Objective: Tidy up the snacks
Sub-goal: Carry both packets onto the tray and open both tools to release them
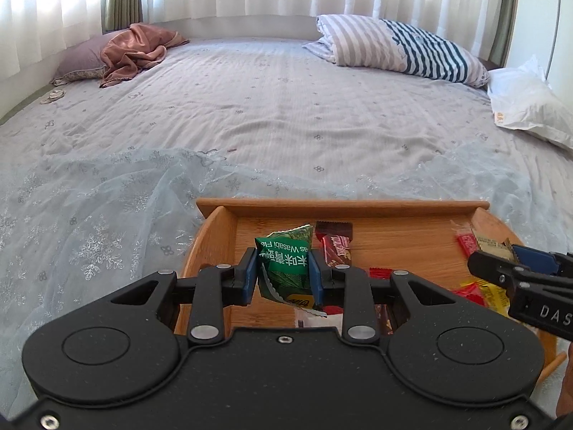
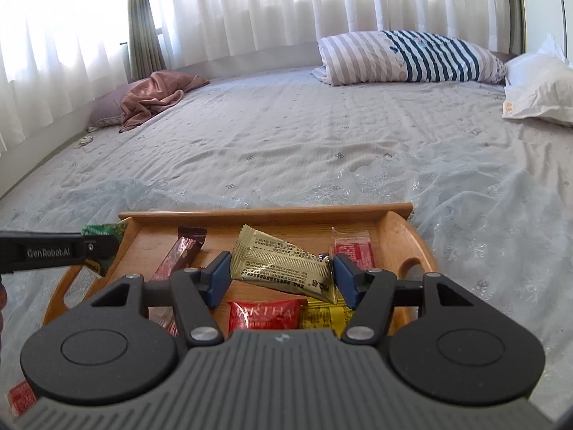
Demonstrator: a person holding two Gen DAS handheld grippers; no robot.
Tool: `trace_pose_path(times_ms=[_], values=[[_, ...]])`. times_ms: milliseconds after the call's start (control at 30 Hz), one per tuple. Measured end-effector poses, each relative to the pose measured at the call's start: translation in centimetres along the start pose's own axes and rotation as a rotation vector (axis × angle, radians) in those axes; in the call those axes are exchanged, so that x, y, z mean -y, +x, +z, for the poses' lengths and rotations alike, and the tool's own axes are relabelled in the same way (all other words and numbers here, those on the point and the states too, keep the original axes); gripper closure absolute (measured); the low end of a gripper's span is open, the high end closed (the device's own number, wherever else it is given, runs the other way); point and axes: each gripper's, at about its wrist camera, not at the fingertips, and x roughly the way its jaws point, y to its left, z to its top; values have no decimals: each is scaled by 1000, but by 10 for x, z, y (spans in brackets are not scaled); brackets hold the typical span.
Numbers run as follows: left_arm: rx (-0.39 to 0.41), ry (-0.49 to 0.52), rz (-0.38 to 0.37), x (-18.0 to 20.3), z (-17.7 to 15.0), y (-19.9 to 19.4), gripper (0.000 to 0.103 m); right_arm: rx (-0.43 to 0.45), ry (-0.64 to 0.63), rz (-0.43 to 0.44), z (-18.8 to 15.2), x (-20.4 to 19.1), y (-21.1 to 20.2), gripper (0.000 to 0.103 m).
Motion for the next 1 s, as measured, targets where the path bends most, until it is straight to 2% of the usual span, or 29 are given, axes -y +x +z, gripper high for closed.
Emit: trace_pose_path(times_ms=[333,733,867,1000], values=[[-24,-13,36,-1,3,34,75,-50,-13,-11,6,-3,36,38],[-33,3,46,4,-1,50,75,-93,-7,-14,-1,-2,52,37],[-43,4,44,4,-2,54,70,-99,-4,-10,-3,0,54,35],[-38,10,42,4,-4,52,65,-100,-8,-5,-4,-1,54,25]])
